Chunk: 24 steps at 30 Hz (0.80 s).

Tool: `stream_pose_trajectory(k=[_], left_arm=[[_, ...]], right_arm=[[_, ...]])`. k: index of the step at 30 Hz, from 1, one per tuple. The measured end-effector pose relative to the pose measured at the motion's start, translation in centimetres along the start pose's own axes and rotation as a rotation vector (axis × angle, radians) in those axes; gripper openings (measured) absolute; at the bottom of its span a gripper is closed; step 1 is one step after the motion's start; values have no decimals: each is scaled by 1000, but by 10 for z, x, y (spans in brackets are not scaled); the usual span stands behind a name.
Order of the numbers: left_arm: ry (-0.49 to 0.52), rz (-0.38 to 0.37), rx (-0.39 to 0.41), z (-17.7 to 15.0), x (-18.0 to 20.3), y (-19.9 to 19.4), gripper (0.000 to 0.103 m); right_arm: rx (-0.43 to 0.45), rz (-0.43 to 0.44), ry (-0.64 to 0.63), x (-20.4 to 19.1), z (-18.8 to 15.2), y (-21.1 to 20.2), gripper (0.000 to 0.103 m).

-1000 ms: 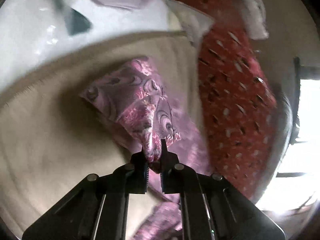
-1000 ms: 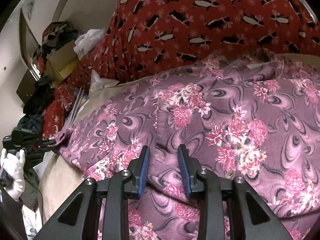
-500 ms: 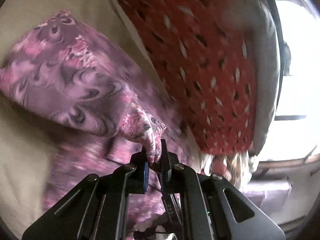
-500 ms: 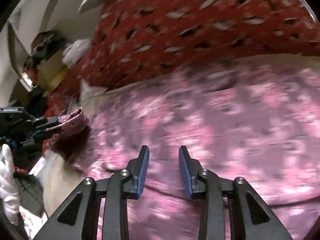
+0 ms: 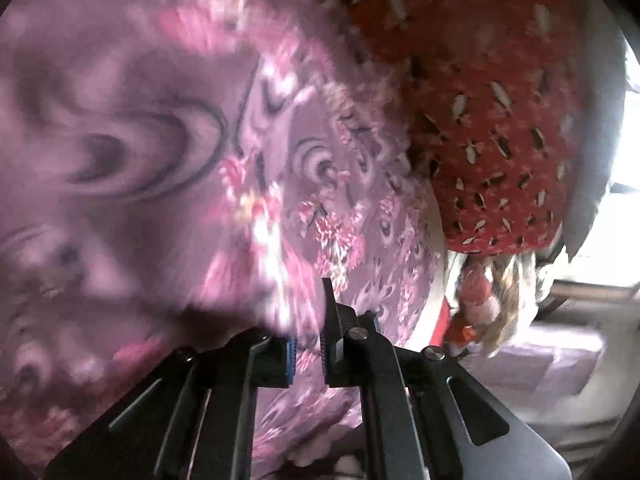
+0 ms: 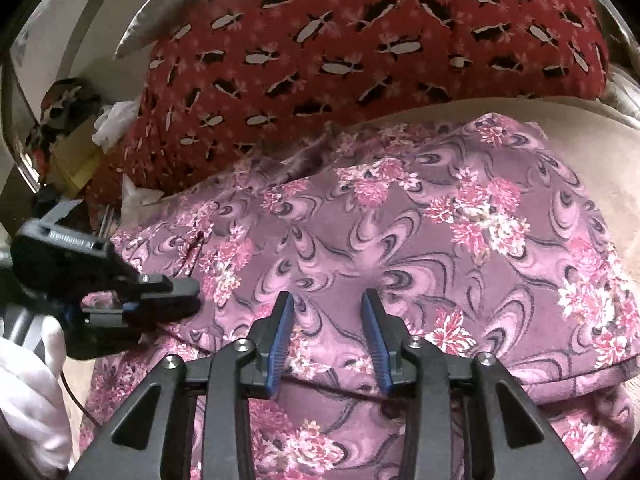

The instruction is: Fold small clothes

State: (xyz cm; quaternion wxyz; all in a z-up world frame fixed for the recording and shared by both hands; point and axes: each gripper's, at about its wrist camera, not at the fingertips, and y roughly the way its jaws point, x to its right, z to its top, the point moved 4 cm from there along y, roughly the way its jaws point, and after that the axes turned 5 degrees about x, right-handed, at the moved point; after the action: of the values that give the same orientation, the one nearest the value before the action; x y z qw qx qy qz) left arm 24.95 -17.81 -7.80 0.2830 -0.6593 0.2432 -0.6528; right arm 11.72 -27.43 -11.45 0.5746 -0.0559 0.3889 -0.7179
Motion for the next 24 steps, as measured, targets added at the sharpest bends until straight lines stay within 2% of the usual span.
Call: stream_pose_trajectory(k=[1, 3, 4, 5, 6, 7, 11, 13, 17, 19, 20, 21, 22, 23, 24], left_arm=[[43, 13, 43, -5, 3, -15, 12], [75, 13, 144, -11, 0, -47, 27], [69, 31, 241, -14, -8, -73, 49], [52, 50, 297, -13, -13, -82, 63], [16, 76, 386, -12, -27, -101, 64], [-4, 95, 417, -10, -34, -109, 64], [-100, 137, 461, 0, -69, -122, 64], [-115, 145, 439, 0, -73, -112, 64], [-124, 144, 404, -2, -77, -96, 64], [-116, 151, 406, -1, -75, -95, 64], [-111, 153, 408, 0, -75, -94, 64], [-102, 157, 413, 0, -75, -94, 64], [-94, 168, 418, 1, -73, -91, 64], [-91, 173, 419, 1, -73, -90, 64], [-90, 176, 421, 1, -73, -89, 64]], right_arm=[[0, 8, 7, 2, 0, 0, 41], [-6, 22, 26, 4, 2, 1, 41], [-11, 24, 32, 4, 2, -1, 41], [-29, 18, 44, 3, 4, -1, 41], [-43, 8, 51, 1, 6, -2, 41], [-53, 13, 73, -5, 12, -3, 43], [-60, 217, 182, -42, 23, 1, 46], [-102, 290, 227, -60, 23, 14, 66], [-210, 298, 289, -93, 11, 58, 67], [-185, 296, 265, -106, 12, 65, 67], [-181, 315, 249, -114, 14, 67, 65], [-183, 325, 244, -118, 14, 68, 53], [-186, 326, 234, -121, 15, 69, 35], [-179, 326, 216, -124, 17, 69, 26], [-171, 332, 211, -124, 20, 69, 6]])
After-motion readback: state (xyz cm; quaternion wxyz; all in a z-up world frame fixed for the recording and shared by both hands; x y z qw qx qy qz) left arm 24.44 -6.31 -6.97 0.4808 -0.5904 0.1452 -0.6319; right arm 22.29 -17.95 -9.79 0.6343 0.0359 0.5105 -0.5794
